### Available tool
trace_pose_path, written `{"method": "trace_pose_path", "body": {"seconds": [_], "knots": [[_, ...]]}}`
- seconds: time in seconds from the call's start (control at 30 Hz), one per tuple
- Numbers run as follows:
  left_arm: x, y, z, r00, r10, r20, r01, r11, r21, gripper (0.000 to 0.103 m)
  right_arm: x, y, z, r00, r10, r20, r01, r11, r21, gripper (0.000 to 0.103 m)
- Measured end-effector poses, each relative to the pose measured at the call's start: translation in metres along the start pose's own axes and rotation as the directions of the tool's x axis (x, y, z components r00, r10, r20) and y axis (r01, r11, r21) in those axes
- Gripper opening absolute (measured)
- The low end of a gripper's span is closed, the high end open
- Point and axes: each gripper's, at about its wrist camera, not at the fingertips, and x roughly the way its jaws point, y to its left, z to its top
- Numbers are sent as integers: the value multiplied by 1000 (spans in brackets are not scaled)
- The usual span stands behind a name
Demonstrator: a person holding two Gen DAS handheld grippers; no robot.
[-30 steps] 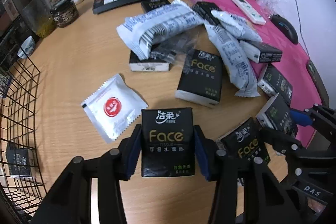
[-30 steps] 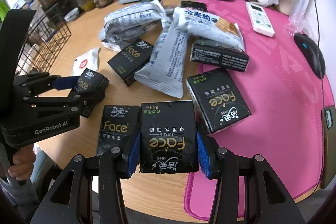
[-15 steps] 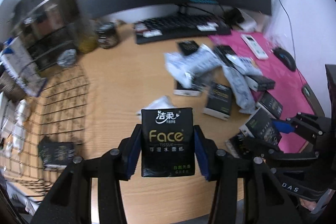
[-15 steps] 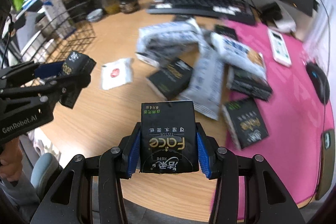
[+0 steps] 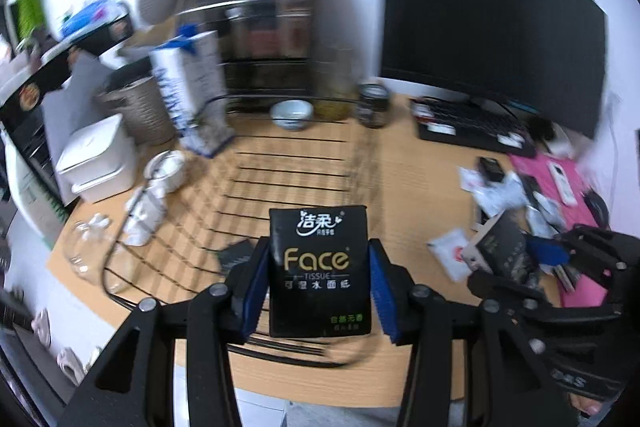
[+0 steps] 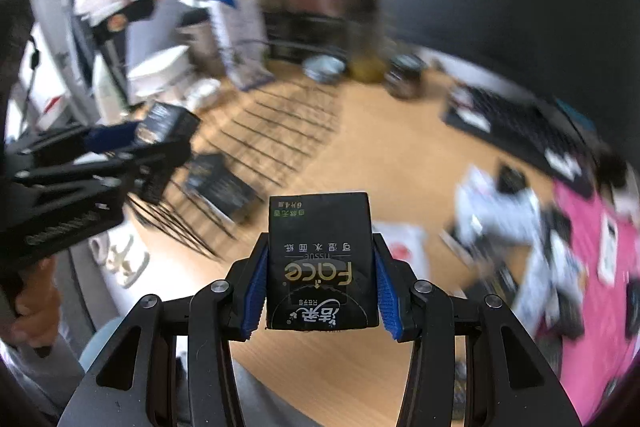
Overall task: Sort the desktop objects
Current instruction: 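Carry both held tissue packs over the wire basket, then open both grippers to drop the packs into the basket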
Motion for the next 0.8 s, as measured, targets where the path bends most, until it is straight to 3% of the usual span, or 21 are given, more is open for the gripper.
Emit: {"method": "trace_pose_path", "body": {"seconds": [0.23,0.57,0.8], "knots": [[19,52,-1,998,51,-37,-54,995,-84,52,36,53,47,998,64,-22,-66,994,-87,46],[38,61,-8,991,86,-101,-95,991,-89,53,62,70,49,998,18,-60,-26,992,-127,47],[27,66,-5,994,96,-59,-103,988,-119,74,53,61,50,1000,9,-21,-11,995,-101,59]]}}
